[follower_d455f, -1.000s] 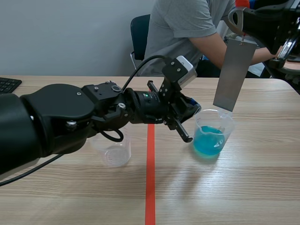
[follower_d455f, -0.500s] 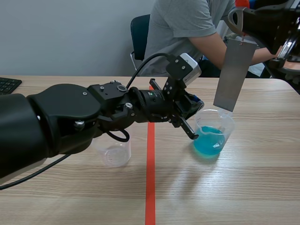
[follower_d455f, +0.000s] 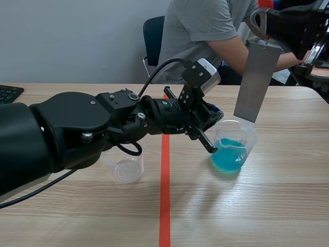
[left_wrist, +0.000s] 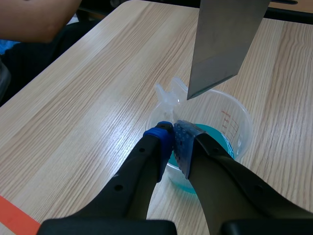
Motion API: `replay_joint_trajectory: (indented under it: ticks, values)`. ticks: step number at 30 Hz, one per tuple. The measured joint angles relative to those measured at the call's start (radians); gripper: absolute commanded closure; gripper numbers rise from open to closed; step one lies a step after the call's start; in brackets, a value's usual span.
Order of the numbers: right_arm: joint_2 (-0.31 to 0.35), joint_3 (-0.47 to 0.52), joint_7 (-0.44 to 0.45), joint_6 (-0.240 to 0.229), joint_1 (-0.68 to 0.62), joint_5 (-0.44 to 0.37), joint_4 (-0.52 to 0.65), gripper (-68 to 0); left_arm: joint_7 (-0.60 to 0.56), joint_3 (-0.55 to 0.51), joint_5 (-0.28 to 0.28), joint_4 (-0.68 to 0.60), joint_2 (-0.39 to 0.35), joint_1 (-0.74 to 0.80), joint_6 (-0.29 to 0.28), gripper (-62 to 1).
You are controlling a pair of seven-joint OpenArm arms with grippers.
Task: Do the redox reaction experiment.
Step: 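Raise the plate and point at it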
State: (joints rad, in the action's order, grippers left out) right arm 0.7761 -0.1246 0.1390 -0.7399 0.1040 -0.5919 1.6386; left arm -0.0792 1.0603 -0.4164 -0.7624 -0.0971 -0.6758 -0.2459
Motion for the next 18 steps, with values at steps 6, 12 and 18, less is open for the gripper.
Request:
replay_joint_trajectory:
  ticks: [6,12,18]
  values:
    - [0.0,0.0,0.0,0.0,0.0,0.0,0.0,-1.5,0.0,0.0,0.0,0.0,0.0,0.0,0.0,-4.4]
    - [0.0,0.0,0.0,0.0,0.0,0.0,0.0,-1.5,-0.001,0.0,0.0,0.0,0.0,0.0,0.0,-4.4]
    - [0.0,0.0,0.0,0.0,0.0,0.0,0.0,-1.5,-0.002,0.0,0.0,-0.005,-0.007,0.0,-0.001,-4.4]
